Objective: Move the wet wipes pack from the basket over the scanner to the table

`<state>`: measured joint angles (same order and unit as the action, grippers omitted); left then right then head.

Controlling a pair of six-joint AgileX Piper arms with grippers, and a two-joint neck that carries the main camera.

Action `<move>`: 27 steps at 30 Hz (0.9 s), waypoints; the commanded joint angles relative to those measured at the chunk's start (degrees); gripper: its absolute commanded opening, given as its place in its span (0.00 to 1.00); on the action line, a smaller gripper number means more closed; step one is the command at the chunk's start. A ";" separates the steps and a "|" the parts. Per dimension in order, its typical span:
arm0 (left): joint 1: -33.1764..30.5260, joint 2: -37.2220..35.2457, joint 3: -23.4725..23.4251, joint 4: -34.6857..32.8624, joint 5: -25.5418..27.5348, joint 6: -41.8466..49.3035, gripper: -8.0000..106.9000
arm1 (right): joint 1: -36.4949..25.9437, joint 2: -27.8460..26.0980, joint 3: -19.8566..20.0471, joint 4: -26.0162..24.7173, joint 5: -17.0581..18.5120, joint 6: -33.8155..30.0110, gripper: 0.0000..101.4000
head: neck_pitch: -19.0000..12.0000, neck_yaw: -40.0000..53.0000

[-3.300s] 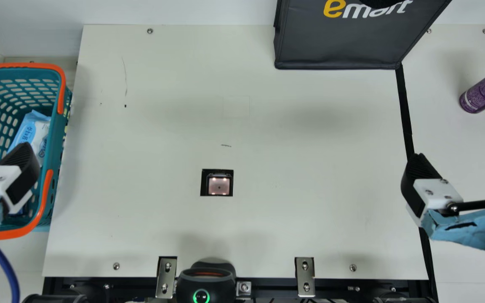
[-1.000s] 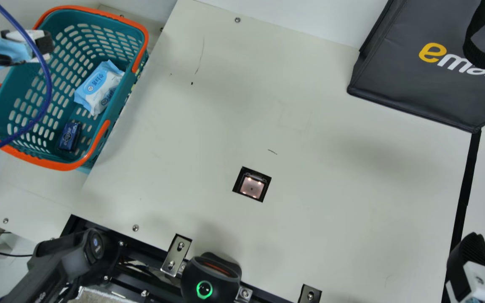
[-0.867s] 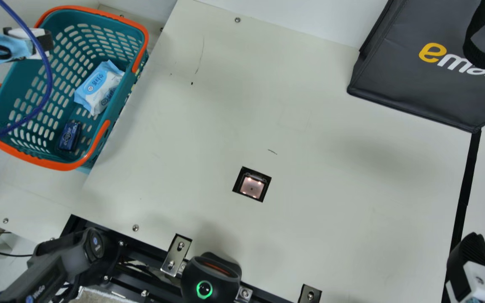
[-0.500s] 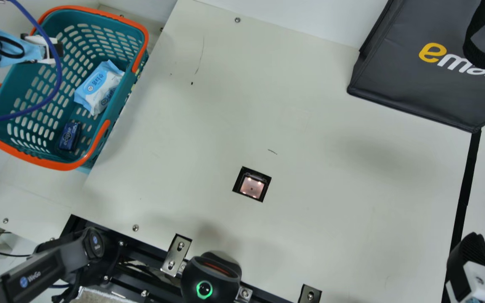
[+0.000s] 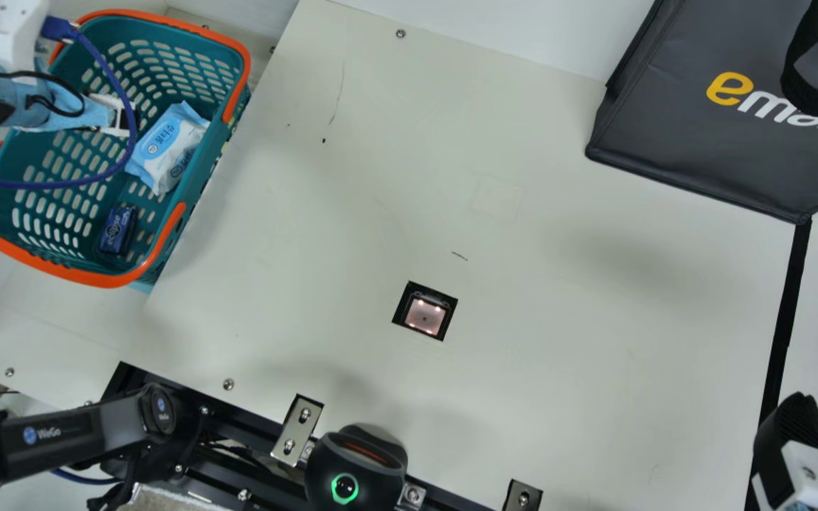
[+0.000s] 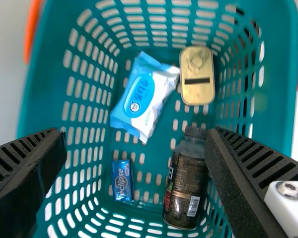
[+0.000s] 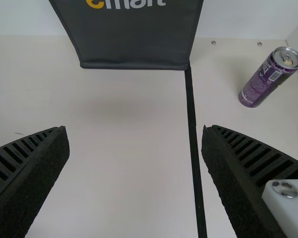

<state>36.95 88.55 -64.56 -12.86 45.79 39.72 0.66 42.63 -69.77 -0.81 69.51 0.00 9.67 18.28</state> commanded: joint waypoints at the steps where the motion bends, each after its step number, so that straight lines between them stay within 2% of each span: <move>1: -0.10 1.51 0.19 0.20 -0.54 0.91 0.85 | 0.00 0.00 0.00 0.00 0.00 0.00 0.94 | -1.75 0.14; 15: -1.06 9.49 1.75 2.34 -4.29 3.57 0.85 | 0.00 0.00 0.00 0.00 0.00 0.00 0.94 | -1.75 0.14; 27: -1.12 13.00 3.81 4.07 -4.11 2.58 0.85 | 0.00 0.00 0.00 0.00 0.05 0.00 0.94 | -1.75 0.14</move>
<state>35.77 101.46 -60.91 -8.90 41.60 42.30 0.66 42.63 -69.77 -0.81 69.56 0.00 9.58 18.19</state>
